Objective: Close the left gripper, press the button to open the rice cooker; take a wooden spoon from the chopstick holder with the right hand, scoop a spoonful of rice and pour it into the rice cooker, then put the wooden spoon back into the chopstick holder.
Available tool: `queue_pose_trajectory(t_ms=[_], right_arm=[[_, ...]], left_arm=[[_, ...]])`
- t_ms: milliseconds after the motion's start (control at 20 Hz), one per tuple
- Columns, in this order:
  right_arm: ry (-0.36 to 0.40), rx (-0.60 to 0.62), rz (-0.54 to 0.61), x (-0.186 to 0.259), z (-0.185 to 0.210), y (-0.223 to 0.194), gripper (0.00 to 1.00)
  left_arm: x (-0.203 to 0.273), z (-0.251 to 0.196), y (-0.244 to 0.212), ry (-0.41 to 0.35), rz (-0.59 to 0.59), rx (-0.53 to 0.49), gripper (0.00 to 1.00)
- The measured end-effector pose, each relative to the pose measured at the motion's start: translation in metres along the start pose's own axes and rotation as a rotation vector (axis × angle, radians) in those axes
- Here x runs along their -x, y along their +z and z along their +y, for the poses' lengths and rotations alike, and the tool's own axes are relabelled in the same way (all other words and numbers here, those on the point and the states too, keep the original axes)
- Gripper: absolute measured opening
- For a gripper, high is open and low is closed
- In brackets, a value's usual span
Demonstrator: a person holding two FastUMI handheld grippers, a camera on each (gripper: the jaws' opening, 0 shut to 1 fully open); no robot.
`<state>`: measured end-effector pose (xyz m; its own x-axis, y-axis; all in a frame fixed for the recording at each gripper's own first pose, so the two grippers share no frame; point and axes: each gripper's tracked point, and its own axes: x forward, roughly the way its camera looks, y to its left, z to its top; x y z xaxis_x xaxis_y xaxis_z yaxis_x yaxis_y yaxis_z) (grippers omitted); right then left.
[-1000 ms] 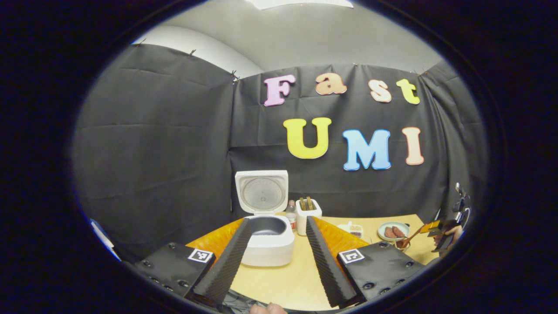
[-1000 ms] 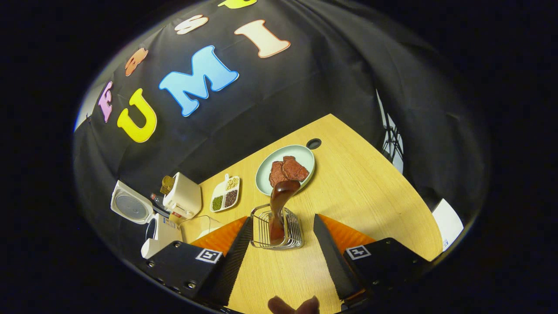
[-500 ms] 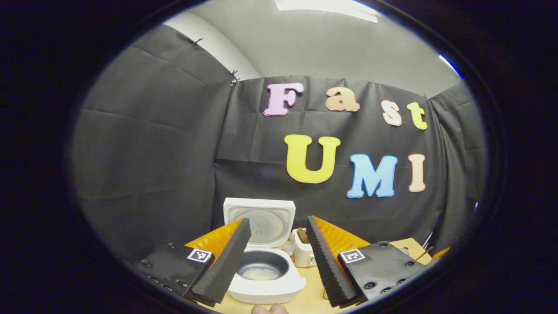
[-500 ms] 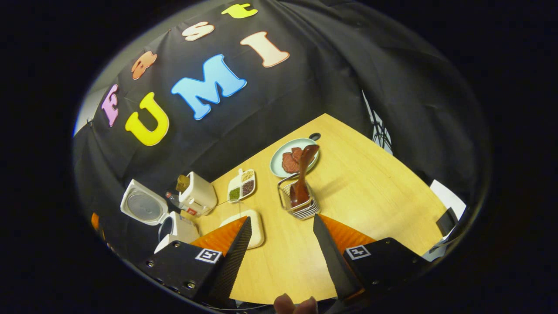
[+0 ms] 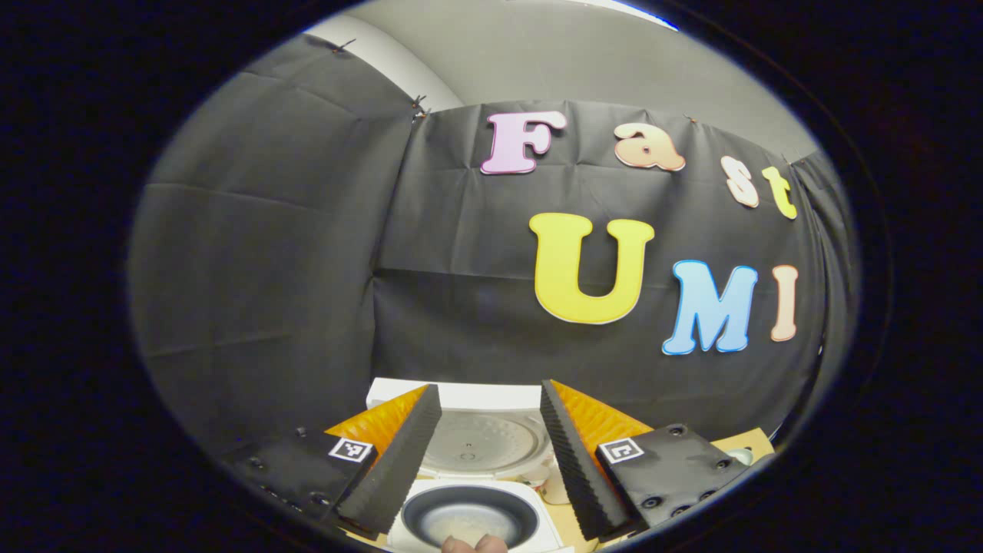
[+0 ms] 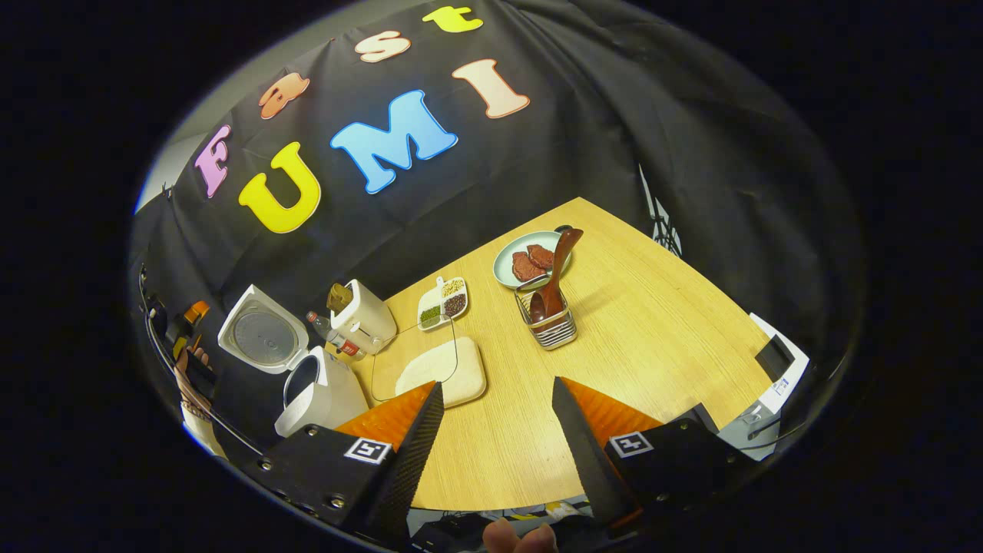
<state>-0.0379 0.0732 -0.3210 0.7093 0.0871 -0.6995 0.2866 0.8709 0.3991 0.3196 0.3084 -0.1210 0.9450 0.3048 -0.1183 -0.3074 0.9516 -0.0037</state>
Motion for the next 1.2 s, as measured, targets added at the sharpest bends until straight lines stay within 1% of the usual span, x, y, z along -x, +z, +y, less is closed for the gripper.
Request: queue_pose_trajectory(t_ms=[50,150,200,250,300,400,450,550,600,650,700,750,800,850,900,950,1150,1200], right_arm=[[-0.002,0.012,0.004,0.002,0.002,-0.002,0.88],[-0.004,0.041,0.018,0.004,0.008,-0.008,0.88],[-0.006,0.056,0.021,0.005,0.010,-0.009,0.88],[-0.004,0.071,0.025,0.006,0.013,-0.010,0.88],[-0.001,0.085,0.029,0.007,0.017,-0.010,0.88],[0.001,0.104,0.027,0.009,0.020,-0.009,0.88],[0.002,0.107,0.029,0.010,0.021,-0.009,0.88],[0.005,0.101,0.029,0.011,0.021,-0.009,0.88],[0.006,0.097,0.034,0.009,0.022,-0.010,0.88],[0.008,0.093,0.039,0.008,0.023,-0.012,0.88],[0.010,0.091,0.043,0.007,0.023,-0.014,0.88],[0.012,0.091,0.052,0.005,0.024,-0.017,0.88],[0.020,0.090,0.060,0.004,0.027,-0.021,0.88],[0.028,0.091,0.069,0.003,0.030,-0.026,0.88],[0.034,0.093,0.072,0.003,0.033,-0.028,0.88],[0.040,0.098,0.074,0.003,0.036,-0.031,0.88],[0.057,0.088,0.077,0.005,0.038,-0.037,0.88],[0.060,0.081,0.081,0.005,0.038,-0.039,0.88]], left_arm=[[-0.016,-0.001,0.003,0.005,-0.010,-0.009,0.86],[-0.047,0.001,0.000,0.019,0.004,-0.027,0.86],[-0.064,0.003,-0.003,0.027,0.020,-0.034,0.91],[-0.079,0.006,-0.007,0.036,0.032,-0.035,0.91],[-0.093,0.009,-0.009,0.049,0.042,-0.034,0.86],[-0.116,0.016,-0.017,0.068,0.081,-0.015,0.86],[-0.124,0.019,-0.025,0.074,0.111,-0.009,0.91],[-0.136,0.023,-0.044,0.077,0.162,-0.015,0.91],[-0.138,0.025,-0.051,0.086,0.186,-0.036,0.91],[-0.144,0.028,-0.054,0.081,0.184,-0.094,0.91],[-0.139,0.025,-0.054,0.071,0.187,-0.113,0.91],[-0.139,0.022,-0.054,0.060,0.187,-0.098,0.92],[-0.140,0.022,-0.050,0.062,0.188,-0.085,0.94],[-0.137,0.021,-0.050,0.062,0.193,-0.079,0.92],[-0.130,0.020,-0.053,0.061,0.196,-0.081,0.96],[-0.121,0.019,-0.055,0.062,0.191,-0.081,0.93],[-0.066,0.013,-0.061,0.059,0.134,-0.103,0.93],[-0.052,0.012,-0.068,0.056,0.124,-0.105,0.89]])
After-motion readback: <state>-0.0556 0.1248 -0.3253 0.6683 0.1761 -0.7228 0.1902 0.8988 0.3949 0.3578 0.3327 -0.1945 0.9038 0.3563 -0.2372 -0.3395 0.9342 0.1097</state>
